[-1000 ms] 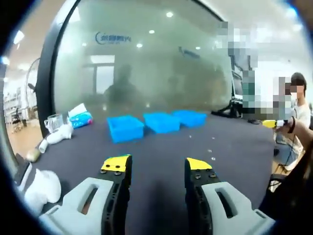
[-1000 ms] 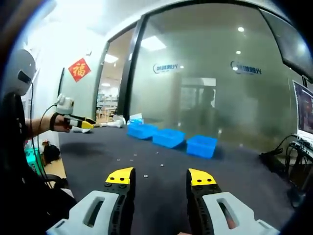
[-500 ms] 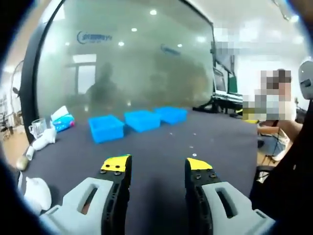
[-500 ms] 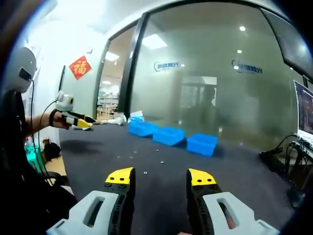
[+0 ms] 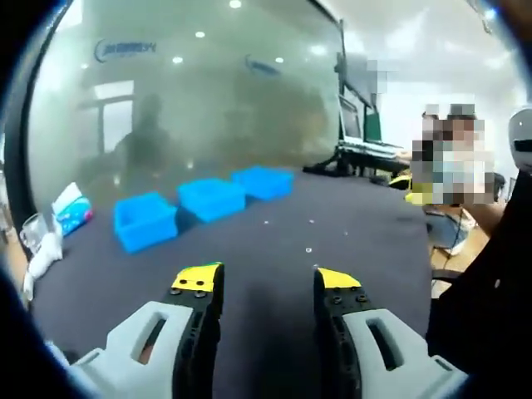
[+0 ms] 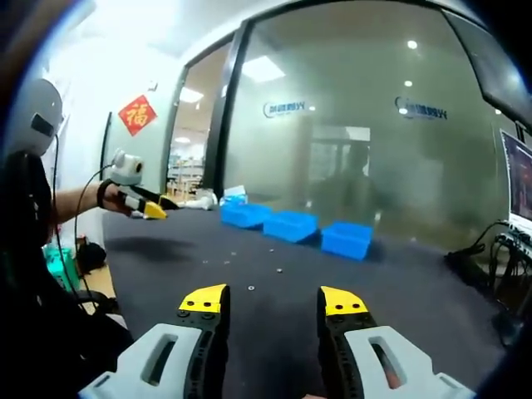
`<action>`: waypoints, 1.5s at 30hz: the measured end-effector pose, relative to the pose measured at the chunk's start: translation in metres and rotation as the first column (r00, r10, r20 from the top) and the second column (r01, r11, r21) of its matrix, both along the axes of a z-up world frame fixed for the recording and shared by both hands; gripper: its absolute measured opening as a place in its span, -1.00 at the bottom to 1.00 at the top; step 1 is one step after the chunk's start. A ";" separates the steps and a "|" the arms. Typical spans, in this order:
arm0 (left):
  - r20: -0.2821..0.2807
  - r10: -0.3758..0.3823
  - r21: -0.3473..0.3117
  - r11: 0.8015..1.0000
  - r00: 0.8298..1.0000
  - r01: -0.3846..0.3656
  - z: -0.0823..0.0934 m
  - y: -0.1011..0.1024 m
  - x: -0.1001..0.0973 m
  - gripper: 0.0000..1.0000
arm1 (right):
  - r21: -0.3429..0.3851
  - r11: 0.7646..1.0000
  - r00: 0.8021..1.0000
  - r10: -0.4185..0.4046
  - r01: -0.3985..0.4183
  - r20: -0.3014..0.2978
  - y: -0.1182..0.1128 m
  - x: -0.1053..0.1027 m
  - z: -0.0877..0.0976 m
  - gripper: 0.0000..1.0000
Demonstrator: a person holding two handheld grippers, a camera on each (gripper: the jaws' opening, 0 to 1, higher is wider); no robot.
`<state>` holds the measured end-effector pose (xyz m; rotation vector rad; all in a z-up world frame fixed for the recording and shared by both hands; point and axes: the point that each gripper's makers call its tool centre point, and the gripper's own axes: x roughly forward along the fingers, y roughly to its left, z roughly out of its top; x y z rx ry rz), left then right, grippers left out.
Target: Sort the screws, nuts, and washers into the corresponding bins
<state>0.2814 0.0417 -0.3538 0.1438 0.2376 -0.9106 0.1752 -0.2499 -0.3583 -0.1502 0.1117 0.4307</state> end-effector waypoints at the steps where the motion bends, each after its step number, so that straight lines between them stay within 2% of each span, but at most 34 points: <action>1: -0.003 -0.011 0.007 1.000 1.000 0.011 0.000 -0.005 0.002 -0.16 | 0.000 1.000 1.000 0.000 0.000 -0.002 0.000 0.000 -0.001 -0.23; 8: -0.015 -0.102 0.091 0.991 0.995 0.103 -0.002 -0.047 0.018 -0.18 | 0.003 1.000 1.000 0.002 -0.001 -0.016 -0.002 -0.001 -0.006 -0.23; 14: -0.066 -0.176 0.141 0.973 0.982 0.184 -0.005 -0.080 0.026 -0.18 | 0.002 1.000 1.000 0.001 -0.001 -0.023 -0.005 -0.001 -0.010 -0.23; 21: -0.107 -0.235 0.217 0.943 0.966 0.253 -0.014 -0.122 0.041 -0.19 | 0.009 1.000 0.999 0.001 0.000 -0.035 -0.006 0.000 -0.017 -0.23; 24: -0.130 -0.273 0.268 0.916 0.953 0.299 -0.025 -0.137 0.039 -0.19 | 0.010 1.000 0.999 0.005 -0.004 -0.042 -0.004 0.000 -0.019 -0.24; 28: -0.163 -0.295 0.285 0.899 0.941 0.332 -0.037 -0.157 0.037 -0.19 | 0.010 1.000 0.999 0.008 -0.007 -0.046 -0.004 -0.001 -0.021 -0.24; 29: -0.187 -0.307 0.305 0.885 0.933 0.352 -0.043 -0.161 0.036 -0.19 | 0.008 1.000 0.999 0.007 -0.006 -0.048 -0.005 -0.001 -0.022 -0.24; 34: -0.204 -0.309 0.322 0.875 0.929 0.361 -0.051 -0.179 0.043 -0.21 | 0.013 1.000 0.998 0.003 -0.002 -0.055 -0.006 0.000 -0.025 -0.24; 37: -0.205 -0.290 0.322 0.882 0.935 0.344 -0.052 -0.187 0.050 -0.26 | 0.014 1.000 0.998 0.005 -0.004 -0.056 -0.005 0.001 -0.025 -0.24; 41: -0.237 -0.278 0.324 0.881 0.931 0.345 -0.058 -0.197 0.054 -0.28 | 0.019 1.000 0.998 0.009 -0.008 -0.058 -0.002 0.001 -0.026 -0.24; 43: -0.251 -0.283 0.344 0.868 0.926 0.359 -0.063 -0.200 0.053 -0.28 | 0.022 1.000 0.998 0.008 -0.007 -0.057 -0.001 0.001 -0.025 -0.24; 45: -0.248 -0.286 0.353 0.863 0.926 0.361 -0.064 -0.204 0.054 -0.29 | 0.021 1.000 0.998 0.007 -0.006 -0.055 -0.001 0.001 -0.024 -0.24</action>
